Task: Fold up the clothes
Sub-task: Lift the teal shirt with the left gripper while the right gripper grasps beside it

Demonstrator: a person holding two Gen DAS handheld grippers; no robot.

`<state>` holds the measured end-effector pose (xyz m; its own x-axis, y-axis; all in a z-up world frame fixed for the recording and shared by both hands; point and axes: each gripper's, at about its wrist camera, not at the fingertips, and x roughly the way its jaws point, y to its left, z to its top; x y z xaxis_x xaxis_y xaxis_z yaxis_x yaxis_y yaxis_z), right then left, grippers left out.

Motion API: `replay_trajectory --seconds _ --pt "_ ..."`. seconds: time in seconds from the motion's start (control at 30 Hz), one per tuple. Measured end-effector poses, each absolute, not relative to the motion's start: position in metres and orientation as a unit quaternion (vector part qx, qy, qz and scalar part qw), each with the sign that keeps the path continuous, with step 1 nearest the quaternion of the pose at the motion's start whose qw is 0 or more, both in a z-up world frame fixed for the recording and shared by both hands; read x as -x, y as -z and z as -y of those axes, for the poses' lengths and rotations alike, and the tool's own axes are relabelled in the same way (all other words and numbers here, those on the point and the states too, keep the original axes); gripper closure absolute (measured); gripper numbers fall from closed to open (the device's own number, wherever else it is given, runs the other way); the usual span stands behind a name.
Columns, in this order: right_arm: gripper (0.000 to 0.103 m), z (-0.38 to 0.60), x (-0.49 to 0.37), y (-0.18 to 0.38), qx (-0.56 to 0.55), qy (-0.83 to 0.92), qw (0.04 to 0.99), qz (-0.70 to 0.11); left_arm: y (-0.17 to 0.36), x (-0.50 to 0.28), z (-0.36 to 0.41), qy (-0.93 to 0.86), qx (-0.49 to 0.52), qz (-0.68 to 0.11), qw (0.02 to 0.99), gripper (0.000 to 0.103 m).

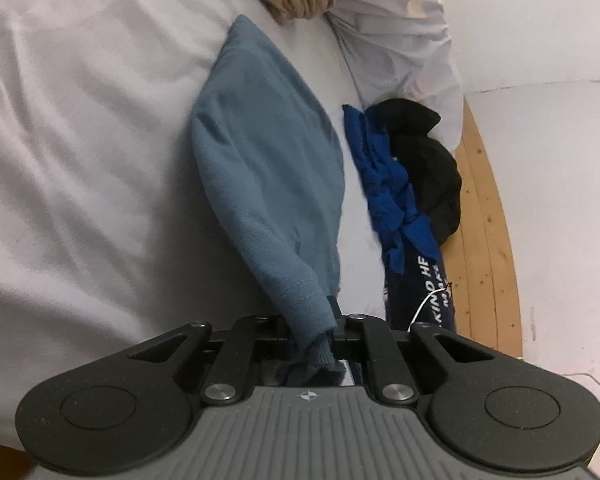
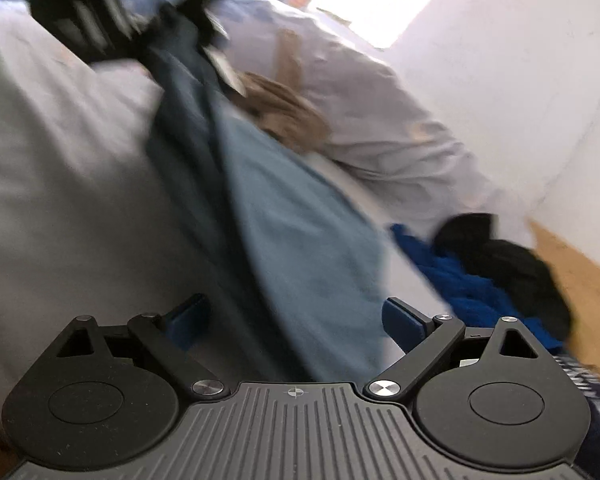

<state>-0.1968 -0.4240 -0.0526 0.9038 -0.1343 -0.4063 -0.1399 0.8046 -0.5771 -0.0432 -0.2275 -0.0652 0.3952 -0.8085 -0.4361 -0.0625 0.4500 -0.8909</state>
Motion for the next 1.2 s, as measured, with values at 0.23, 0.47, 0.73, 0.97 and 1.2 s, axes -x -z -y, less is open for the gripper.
replay_trajectory --seconds 0.23,0.47,0.73,0.97,1.2 --pt "0.011 0.445 0.198 0.067 0.389 -0.022 0.901 -0.19 0.06 0.038 0.226 0.269 0.462 -0.48 0.695 0.088" --pt "0.071 0.446 0.192 0.083 0.477 -0.09 0.854 -0.188 0.062 0.036 0.222 0.266 0.461 -0.484 0.695 0.088" --pt "0.094 0.456 0.185 0.047 0.466 -0.119 0.854 -0.202 0.055 0.038 0.215 0.27 0.457 -0.481 0.698 0.088" --pt "0.095 0.454 0.192 -0.032 0.489 -0.124 0.845 -0.174 0.018 0.048 0.201 0.299 0.464 -0.447 0.704 0.088" --pt "0.095 0.44 0.186 -0.12 0.529 -0.11 0.832 -0.126 -0.043 0.068 0.178 0.332 0.475 -0.388 0.717 0.088"
